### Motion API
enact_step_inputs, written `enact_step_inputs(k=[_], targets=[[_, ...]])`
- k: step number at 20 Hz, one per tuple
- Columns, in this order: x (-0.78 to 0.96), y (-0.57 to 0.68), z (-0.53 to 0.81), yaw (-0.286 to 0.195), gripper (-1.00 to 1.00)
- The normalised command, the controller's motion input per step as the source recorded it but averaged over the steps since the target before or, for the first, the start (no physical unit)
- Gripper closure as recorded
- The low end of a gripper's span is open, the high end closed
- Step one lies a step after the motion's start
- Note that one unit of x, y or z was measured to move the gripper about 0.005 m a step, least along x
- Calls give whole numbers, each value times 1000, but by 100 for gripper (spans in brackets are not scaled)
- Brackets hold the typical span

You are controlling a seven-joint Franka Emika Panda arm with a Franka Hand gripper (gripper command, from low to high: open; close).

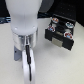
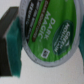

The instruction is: Open the kcup holder, insert the kcup into the holder, and close the kcup holder

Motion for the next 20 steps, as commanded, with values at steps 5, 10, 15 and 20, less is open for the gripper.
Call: enact_step_inputs(k=[5,10,15,20], targets=[[-10,525,768,-14,100],[-4,581,757,16,100],[-18,586,717,54,100],[-107,640,539,56,100]])
